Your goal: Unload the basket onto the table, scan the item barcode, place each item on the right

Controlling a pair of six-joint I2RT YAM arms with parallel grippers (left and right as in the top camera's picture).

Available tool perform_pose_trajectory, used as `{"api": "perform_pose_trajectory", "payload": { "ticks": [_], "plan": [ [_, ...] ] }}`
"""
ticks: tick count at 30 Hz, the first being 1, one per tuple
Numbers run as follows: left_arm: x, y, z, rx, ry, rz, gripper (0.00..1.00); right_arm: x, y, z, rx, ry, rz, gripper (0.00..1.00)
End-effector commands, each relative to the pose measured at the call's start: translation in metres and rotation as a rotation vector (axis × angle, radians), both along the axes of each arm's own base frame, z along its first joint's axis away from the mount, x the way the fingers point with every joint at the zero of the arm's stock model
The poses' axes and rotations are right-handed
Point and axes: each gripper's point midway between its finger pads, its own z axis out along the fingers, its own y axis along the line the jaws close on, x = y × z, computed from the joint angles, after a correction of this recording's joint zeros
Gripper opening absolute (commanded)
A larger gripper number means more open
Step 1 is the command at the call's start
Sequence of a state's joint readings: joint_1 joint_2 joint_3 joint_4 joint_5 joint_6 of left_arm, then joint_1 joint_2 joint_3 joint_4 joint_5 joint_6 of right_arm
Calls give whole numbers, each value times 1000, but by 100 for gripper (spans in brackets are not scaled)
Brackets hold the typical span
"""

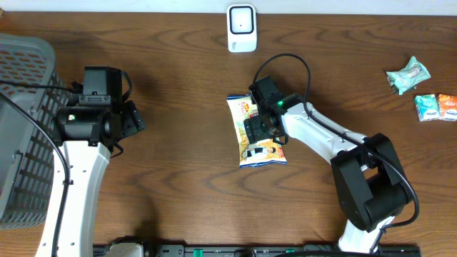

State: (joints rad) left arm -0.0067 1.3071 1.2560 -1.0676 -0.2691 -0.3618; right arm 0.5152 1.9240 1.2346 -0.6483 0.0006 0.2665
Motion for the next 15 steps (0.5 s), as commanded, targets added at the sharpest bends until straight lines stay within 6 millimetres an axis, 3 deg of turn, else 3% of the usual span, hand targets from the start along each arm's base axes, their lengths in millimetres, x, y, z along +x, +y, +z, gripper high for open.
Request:
{"api": "perform_pose_trajectory", "payload": {
  "ticks": [1,4,6,7,10,15],
  "plan": [
    [-1,4,1,21,3,6,98,-3,1,-9,-17,10,-15,73],
    [-1,4,1,21,3,6,98,-4,4,-18,-20,17,-8,64],
    [-1,4,1,21,3,6,98,-5,5,-23,-26,25,-4,34],
    [-1,4,1,21,3,6,98,-2,5,-18,-18,14,-13,1],
    [-1,4,1,21,3,6,98,12,10,-2,7,-29,-22,1],
    [-1,4,1,21,3,6,98,57,10,52,46,-185,-69,1]
  ]
}}
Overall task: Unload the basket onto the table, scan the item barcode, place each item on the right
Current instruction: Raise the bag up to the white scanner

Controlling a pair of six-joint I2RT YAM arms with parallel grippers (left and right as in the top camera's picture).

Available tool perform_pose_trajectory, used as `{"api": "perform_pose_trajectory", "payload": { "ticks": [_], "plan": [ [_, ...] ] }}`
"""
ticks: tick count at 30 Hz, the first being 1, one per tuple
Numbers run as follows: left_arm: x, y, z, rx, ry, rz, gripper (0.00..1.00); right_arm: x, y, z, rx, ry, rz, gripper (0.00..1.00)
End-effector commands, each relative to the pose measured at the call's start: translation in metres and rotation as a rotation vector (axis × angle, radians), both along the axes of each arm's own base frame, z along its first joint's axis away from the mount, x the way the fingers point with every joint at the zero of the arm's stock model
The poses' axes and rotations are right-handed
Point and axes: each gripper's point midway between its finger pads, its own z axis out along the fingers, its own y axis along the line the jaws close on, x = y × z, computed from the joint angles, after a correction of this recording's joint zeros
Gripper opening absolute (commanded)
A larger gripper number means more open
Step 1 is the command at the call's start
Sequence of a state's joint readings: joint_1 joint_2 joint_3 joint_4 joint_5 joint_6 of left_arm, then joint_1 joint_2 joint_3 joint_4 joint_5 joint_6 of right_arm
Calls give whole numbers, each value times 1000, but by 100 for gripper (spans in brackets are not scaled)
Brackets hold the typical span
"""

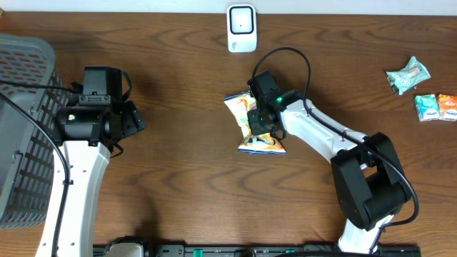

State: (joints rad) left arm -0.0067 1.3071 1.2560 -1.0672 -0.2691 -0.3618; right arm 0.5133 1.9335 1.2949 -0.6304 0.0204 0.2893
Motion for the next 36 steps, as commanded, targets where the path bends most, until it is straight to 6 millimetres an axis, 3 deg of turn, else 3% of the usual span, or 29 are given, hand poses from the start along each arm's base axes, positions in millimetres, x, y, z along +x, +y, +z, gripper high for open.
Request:
{"api": "perform_pose_trajectory", "payload": {
  "ticks": [1,5,8,13,19,23,28,32,36],
  "plan": [
    [-1,4,1,21,4,6,98,45,0,50,23,-160,-57,1],
    [-1,4,1,21,4,6,98,99,-7,105,52,-365,-128,1],
    [-1,4,1,21,4,6,98,139,-6,135,139,-543,-162,1],
    [-1,4,1,21,4,6,98,165,-8,163,255,-665,-250,1],
    [-1,4,1,21,4,6,98,198,8,210,381,-736,-231,1],
    [-1,4,1,21,4,6,98,224,17,201,319,-684,-199,1],
    [-1,4,1,21,4,6,98,247,13,151,224,-546,-212,1],
    [-1,4,1,21,4,6,97,249,6,107,173,-448,-222,1],
    [-1,4,1,21,4,6,98,250,3,102,161,-445,-221,1]
  ]
}}
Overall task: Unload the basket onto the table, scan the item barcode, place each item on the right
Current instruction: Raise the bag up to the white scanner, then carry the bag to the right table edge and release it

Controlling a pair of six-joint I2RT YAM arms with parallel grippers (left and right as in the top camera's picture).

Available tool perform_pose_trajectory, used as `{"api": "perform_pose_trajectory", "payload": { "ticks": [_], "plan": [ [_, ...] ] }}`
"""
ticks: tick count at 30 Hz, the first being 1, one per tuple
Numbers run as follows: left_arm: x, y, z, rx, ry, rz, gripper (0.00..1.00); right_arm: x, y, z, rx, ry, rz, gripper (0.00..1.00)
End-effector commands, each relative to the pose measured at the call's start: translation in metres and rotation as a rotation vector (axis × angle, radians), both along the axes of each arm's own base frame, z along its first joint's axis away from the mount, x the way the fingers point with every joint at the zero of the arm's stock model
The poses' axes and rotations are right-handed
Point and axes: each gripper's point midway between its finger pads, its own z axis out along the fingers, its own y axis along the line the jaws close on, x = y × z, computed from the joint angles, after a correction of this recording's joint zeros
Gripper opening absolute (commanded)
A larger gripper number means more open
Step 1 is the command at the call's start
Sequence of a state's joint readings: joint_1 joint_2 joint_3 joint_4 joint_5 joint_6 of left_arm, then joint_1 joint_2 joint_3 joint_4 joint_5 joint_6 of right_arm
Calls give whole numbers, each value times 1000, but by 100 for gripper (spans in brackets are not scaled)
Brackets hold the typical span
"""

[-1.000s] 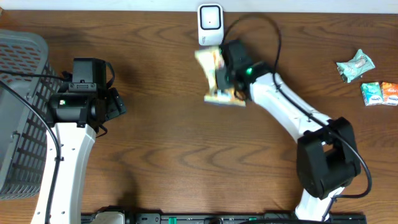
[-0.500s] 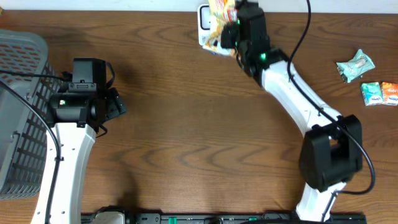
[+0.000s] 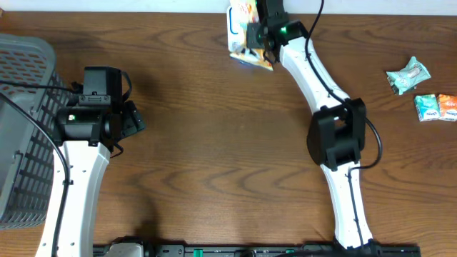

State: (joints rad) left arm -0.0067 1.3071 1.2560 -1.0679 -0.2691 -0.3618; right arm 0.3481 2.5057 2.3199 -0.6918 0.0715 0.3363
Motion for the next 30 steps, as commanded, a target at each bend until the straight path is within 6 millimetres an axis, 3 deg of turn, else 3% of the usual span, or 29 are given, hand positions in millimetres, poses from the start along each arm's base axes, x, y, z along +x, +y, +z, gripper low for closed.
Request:
{"api": "perform_pose_trajectory", "payload": {
  "ticks": [1,11,15,18,19,21,22,23,25,30],
  "plan": [
    [-1,4,1,21,3,6,98,11,-2,35,5,-82,1,1],
    [-1,4,1,21,3,6,98,10,-10,37,-1,-71,-12,1],
    [-1,4,2,21,3,6,98,8,-27,63,0,-93,-39,1],
    [-1,4,1,21,3,6,97,4,-78,98,-44,-112,-140,1],
    [-1,4,1,21,3,6,97,-1,-104,108,-73,-105,-191,1],
    [-1,4,1,21,3,6,98,-10,-140,115,-120,-81,-263,1],
    [-1,4,1,21,3,6,98,-19,-172,118,-163,-50,-326,1],
    [-1,4,1,21,3,6,98,-25,-190,117,-189,-29,-361,1],
    [-1,4,1,21,3,6,98,-54,-259,107,-292,88,-493,1],
    [-1,4,1,21,3,6,98,-107,-357,91,-353,270,-684,2]
  ]
}}
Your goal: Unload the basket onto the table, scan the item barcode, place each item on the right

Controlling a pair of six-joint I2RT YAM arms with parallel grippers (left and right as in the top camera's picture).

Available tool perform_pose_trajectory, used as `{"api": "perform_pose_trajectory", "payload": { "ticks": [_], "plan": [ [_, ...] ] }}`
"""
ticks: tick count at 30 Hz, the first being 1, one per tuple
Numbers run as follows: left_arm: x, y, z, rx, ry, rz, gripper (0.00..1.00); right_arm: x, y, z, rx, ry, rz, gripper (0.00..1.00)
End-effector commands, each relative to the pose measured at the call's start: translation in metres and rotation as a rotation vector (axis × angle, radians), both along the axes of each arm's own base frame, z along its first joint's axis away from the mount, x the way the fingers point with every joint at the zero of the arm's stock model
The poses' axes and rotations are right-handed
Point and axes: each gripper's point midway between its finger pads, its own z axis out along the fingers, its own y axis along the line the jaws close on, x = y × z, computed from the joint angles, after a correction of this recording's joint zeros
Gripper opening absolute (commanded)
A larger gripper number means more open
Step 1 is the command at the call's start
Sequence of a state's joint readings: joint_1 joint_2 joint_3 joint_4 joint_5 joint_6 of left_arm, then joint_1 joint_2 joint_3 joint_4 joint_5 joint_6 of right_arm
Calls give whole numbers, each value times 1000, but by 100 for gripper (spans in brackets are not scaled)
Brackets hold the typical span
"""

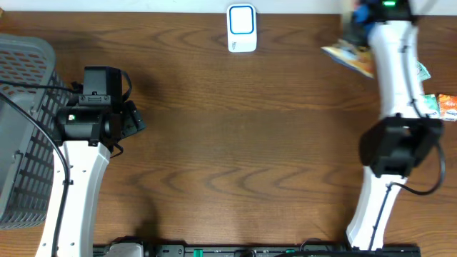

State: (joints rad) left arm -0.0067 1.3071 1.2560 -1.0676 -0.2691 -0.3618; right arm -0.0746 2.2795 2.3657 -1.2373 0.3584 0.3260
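The white barcode scanner [242,28] stands at the far edge of the table, its face lit blue. An orange and white snack bag [348,56] hangs blurred above the far right of the table, well to the right of the scanner. My right gripper [363,20] is shut on the bag's top, with the arm stretched toward the far edge. My left gripper [134,118] rests over the left side of the table, holding nothing; the overhead view does not show whether its jaws are apart.
A grey mesh basket [21,128] fills the left edge. Small snack packets [437,106] lie at the right edge, and a teal packet [423,70] lies partly behind the right arm.
My right gripper, still holding the snack bag, has moved from in front of the scanner to the far right. The scanner, then covered by the bag, is in view with a blue-lit face. The left arm is unmoved.
My right gripper was on the snack bag lying mid-table. Then the bag was crumpled and tilted in its grip, then held in front of the scanner at the far edge. Now it hangs at the far right, and the scanner face glows blue.
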Motion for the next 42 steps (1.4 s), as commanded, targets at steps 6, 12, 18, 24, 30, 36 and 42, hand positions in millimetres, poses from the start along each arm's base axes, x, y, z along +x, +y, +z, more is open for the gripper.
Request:
{"api": "perform_pose_trajectory", "payload": {
  "ticks": [6,12,18,24,30,36,42],
  "plan": [
    [-1,4,1,21,3,6,98,-62,-130,-7,91,31,-333,1],
    [-1,4,1,21,3,6,98,-79,-150,-17,193,37,-376,27],
    [-1,4,1,21,3,6,98,-95,-143,-31,216,119,-386,99],
    [-1,4,1,21,3,6,98,-115,-123,-10,277,148,-371,99],
    [-1,4,1,21,3,6,97,-140,-64,81,315,13,-259,97],
    [-1,4,1,21,3,6,98,-163,3,152,190,-122,-86,97],
    [-1,4,1,21,3,6,97,-194,79,182,100,-186,170,98]
  ]
}}
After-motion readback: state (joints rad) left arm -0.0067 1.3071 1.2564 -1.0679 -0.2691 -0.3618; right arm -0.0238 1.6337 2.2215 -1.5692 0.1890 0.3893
